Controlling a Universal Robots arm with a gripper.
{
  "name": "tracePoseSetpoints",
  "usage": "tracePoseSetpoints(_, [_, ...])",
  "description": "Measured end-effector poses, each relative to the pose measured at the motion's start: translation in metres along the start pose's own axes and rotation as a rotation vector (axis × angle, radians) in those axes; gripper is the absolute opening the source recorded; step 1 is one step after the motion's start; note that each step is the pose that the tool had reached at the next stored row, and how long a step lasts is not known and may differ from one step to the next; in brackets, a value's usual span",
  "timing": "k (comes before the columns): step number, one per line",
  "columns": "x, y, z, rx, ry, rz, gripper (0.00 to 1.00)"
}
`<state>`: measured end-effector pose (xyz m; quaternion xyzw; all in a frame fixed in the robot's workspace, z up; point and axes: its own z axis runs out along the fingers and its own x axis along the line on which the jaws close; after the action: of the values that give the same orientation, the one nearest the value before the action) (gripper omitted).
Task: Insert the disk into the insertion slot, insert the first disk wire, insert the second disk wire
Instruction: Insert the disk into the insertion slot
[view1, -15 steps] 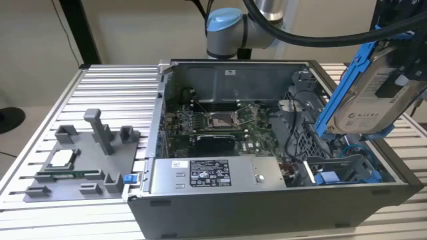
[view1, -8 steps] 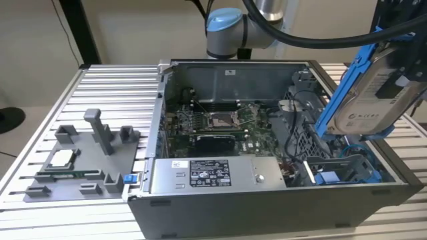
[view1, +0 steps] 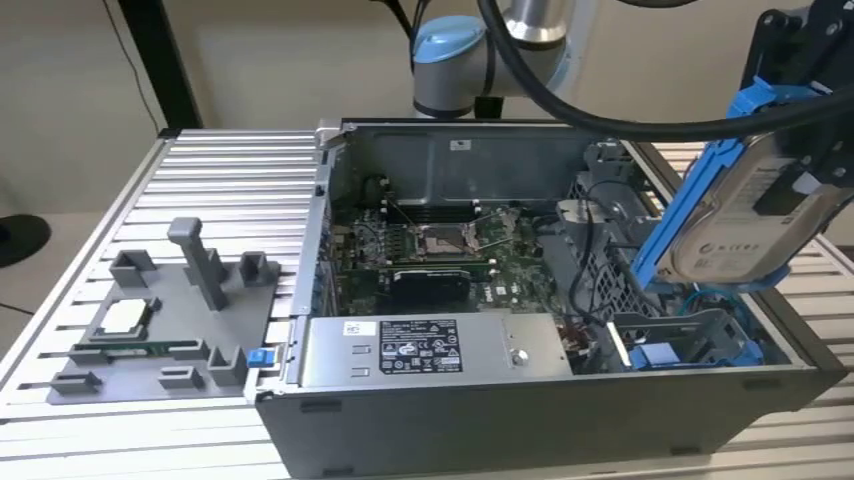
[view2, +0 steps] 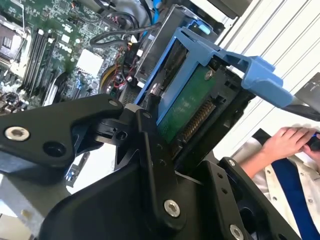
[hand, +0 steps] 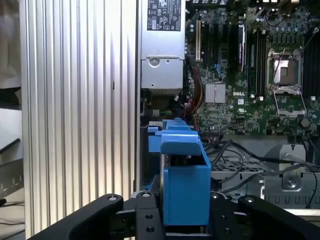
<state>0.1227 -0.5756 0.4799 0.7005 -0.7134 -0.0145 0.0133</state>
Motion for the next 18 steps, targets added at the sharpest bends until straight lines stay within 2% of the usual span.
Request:
tracePoseSetpoints(11, [0.0070, -0.0072, 0.0189, 0.0000, -0.0014, 0.000, 0.00])
tracePoseSetpoints(18, [0.0088, -0.0097, 0.0316, -0.0001, -0.0014, 0.000, 0.00])
